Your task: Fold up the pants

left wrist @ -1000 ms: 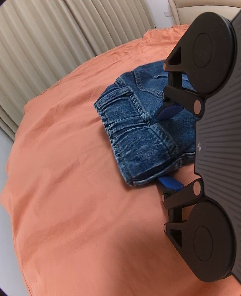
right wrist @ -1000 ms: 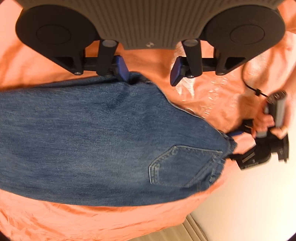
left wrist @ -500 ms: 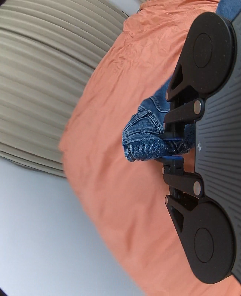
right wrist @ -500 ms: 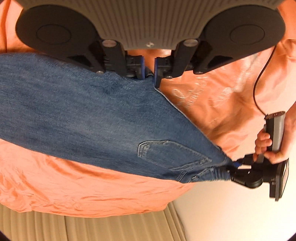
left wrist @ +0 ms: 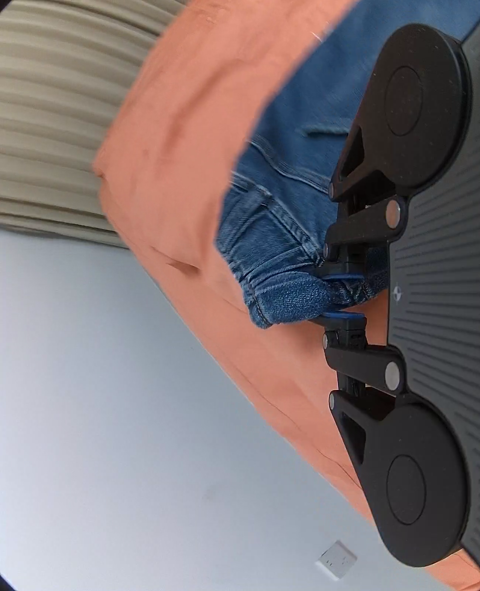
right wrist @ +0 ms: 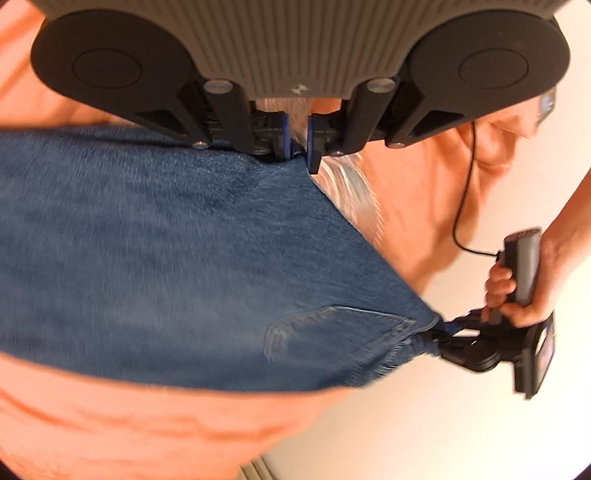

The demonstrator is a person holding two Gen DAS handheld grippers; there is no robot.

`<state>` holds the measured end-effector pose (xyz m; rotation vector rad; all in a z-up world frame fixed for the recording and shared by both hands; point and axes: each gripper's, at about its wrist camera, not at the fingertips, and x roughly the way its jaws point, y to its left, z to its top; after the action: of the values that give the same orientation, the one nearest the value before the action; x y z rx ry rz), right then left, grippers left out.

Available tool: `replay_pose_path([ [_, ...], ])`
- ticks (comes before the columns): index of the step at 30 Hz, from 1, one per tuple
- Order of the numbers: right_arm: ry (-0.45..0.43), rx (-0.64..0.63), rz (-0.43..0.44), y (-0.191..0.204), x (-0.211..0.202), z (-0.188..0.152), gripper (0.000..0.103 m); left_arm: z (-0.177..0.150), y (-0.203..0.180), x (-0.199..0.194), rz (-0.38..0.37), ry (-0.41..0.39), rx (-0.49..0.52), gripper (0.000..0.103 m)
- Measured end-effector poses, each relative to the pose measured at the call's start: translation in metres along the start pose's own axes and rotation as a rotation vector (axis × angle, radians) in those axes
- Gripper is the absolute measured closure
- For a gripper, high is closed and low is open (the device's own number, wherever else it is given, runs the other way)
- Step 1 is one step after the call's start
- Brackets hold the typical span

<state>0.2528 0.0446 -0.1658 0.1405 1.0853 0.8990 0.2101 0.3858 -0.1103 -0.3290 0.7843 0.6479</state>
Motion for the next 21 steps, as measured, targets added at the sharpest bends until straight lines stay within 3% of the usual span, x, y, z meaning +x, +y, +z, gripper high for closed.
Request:
replay_pose_path([
  [3,0.012,0.045,-0.006,-0.014,0.008,-0.001,0.099,-0.012,-0.017,0.019,0.05,0.027,0.05,0.079],
  [4,0.012,0.055,-0.006,-0.016,0.008,0.003,0.098,-0.012,-0.021,0.023,0.059,0.044,0.054,0.071],
  [7,0.016,0.071,-0.008,-0.013,-0.007,0.004,0.084,-0.006,-0.038,0.026,0.1,0.076,0.149,0.061],
  [9,0.018,0.062,-0.011,-0.014,-0.022,0.006,0.056,0.0,-0.046,0.017,0.098,0.086,0.193,0.056],
  [10,0.013,0.053,-0.025,-0.008,-0.025,0.006,0.053,0.003,-0.048,0.011,0.104,0.082,0.195,0.044],
  [12,0.002,0.038,-0.046,-0.015,-0.049,0.004,0.052,0.007,-0.05,-0.006,0.112,0.024,0.174,0.04],
  [15,-0.04,0.061,-0.101,-0.04,-0.092,0.0,0.052,0.006,-0.059,-0.036,0.059,-0.013,0.177,0.039],
  [21,-0.178,0.314,-0.288,-0.148,-0.204,-0.009,0.053,-0.016,-0.126,-0.078,-0.088,-0.017,0.319,0.04],
])
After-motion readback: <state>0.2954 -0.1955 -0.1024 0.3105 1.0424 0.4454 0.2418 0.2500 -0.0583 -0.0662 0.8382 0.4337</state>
